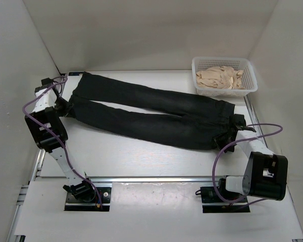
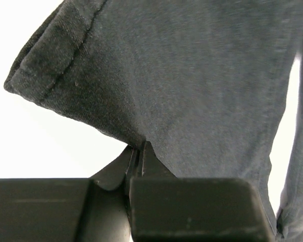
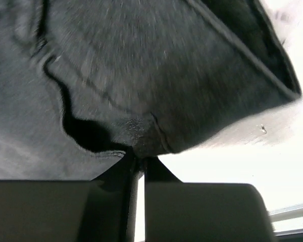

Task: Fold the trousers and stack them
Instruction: Fold the trousers

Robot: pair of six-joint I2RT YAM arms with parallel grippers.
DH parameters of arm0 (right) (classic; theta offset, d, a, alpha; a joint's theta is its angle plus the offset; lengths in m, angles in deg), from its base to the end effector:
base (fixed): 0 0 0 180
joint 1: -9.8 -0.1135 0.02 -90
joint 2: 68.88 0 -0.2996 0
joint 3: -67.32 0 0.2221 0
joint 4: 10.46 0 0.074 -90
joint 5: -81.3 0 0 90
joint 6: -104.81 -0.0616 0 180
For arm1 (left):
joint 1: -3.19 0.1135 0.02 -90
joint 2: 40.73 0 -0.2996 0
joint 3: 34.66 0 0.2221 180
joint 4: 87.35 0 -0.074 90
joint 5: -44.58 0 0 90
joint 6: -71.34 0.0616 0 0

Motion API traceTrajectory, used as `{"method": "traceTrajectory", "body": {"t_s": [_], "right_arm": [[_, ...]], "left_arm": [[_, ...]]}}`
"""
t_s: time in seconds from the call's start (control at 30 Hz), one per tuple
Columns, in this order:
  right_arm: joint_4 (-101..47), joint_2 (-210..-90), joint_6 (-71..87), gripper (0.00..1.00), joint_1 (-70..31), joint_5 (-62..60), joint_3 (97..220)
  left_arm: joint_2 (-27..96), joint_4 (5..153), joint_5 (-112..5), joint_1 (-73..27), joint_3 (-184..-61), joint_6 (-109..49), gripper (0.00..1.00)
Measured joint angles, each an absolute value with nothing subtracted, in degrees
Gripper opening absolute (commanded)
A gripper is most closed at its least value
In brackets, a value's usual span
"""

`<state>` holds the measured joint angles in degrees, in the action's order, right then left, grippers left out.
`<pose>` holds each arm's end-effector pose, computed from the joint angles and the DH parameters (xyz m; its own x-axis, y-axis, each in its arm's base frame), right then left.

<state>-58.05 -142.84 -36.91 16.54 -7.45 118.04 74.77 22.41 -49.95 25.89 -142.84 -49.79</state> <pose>0.1847 -0.0205 0.1857 -0.4946 0.8487 -0.1873 0.8046 0.5286 0.2705 0.3695 0.1493 0.2234 -0.5804 -0.8014 -0.1445 -0.7816 0.5980 -0.1774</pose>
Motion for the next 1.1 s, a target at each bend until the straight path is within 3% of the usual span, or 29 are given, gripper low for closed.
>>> {"method": "traceTrajectory", "body": {"t_s": [0.47, 0.67, 0.9, 1.1], "right_arm": [[-70.07, -133.24, -22.88, 0.0, 16.41, -13.0, 146.48], [-76.32, -128.39, -20.69, 0.0, 16.41, -13.5, 145.64], [-87.23, -116.04, -21.28, 0.0, 16.41, -14.05, 143.63], [-96.04, -111.56, -22.31, 0.0, 16.41, -16.54, 145.23]], "left_arm": [[60.04, 16.29, -53.41, 25.89, -154.68, -53.05, 0.1], [52.63, 15.07, -53.63, 27.4, -153.02, -53.53, 0.1], [43.54, 11.77, -53.28, 34.24, -141.7, -53.05, 0.1], [37.33, 10.31, -52.82, 34.98, -141.2, -50.69, 0.1]]}}
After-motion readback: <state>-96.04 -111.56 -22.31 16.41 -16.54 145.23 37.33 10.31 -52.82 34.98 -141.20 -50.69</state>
